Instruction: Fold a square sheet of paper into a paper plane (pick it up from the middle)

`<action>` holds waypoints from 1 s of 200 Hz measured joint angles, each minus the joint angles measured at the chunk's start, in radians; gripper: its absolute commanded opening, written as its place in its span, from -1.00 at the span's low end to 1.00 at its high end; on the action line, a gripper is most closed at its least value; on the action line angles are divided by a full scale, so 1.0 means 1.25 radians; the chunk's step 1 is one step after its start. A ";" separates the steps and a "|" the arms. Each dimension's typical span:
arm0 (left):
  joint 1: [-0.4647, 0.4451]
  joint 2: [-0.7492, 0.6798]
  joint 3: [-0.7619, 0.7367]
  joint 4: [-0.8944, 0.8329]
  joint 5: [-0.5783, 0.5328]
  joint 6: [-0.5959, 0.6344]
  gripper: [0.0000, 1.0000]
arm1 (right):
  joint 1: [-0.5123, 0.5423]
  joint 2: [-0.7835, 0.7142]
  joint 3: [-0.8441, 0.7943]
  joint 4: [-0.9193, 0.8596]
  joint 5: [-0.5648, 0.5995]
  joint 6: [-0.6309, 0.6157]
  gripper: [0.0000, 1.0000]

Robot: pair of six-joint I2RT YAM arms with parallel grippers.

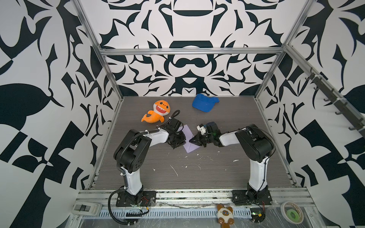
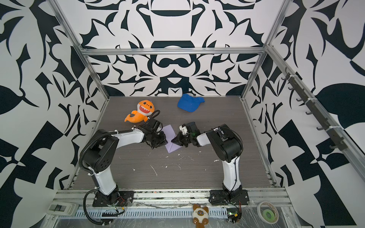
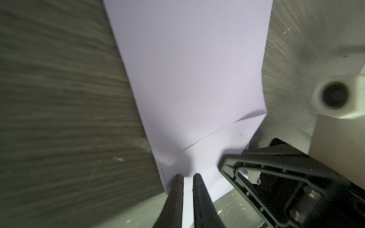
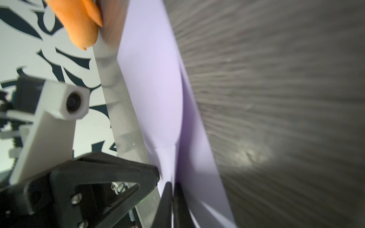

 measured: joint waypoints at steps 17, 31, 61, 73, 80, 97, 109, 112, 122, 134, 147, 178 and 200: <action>0.020 -0.028 -0.023 0.005 0.011 -0.004 -0.42 | 0.000 0.000 0.000 0.012 0.006 0.001 -1.00; 0.042 -0.070 -0.048 0.016 0.023 -0.009 -0.25 | -0.002 -0.006 -0.001 0.031 0.011 0.006 -1.00; 0.090 -0.208 -0.117 0.085 0.068 -0.038 0.36 | -0.013 -0.061 -0.006 0.089 0.014 0.037 -1.00; 0.104 -0.257 -0.143 0.129 0.086 -0.064 0.52 | -0.020 -0.091 -0.006 0.120 0.011 0.057 -1.00; 0.107 -0.280 -0.154 0.159 0.100 -0.073 0.58 | -0.023 -0.109 -0.006 0.139 0.009 0.068 -1.00; 0.106 -0.305 -0.172 0.228 0.132 -0.094 0.67 | -0.030 -0.147 -0.006 0.179 0.005 0.102 -1.00; 0.105 -0.308 -0.178 0.269 0.150 -0.110 0.68 | -0.034 -0.172 -0.006 0.198 0.002 0.121 -1.00; 0.105 -0.308 -0.180 0.280 0.155 -0.114 0.68 | -0.034 -0.177 -0.006 0.202 0.001 0.127 -1.00; 0.104 -0.308 -0.189 0.322 0.175 -0.132 0.68 | -0.034 -0.197 -0.004 0.208 -0.001 0.138 -1.00; 0.103 -0.304 -0.196 0.379 0.201 -0.157 0.68 | -0.034 -0.217 -0.003 0.208 -0.005 0.145 -1.00; 0.098 -0.294 -0.197 0.436 0.225 -0.181 0.68 | -0.034 -0.233 -0.001 0.205 -0.007 0.150 -1.00; 0.074 -0.282 -0.193 0.506 0.253 -0.199 0.42 | -0.034 -0.252 0.003 0.201 -0.012 0.158 -1.00; 0.059 -0.271 -0.182 0.533 0.269 -0.204 0.17 | -0.034 -0.254 0.004 0.191 -0.012 0.163 -1.00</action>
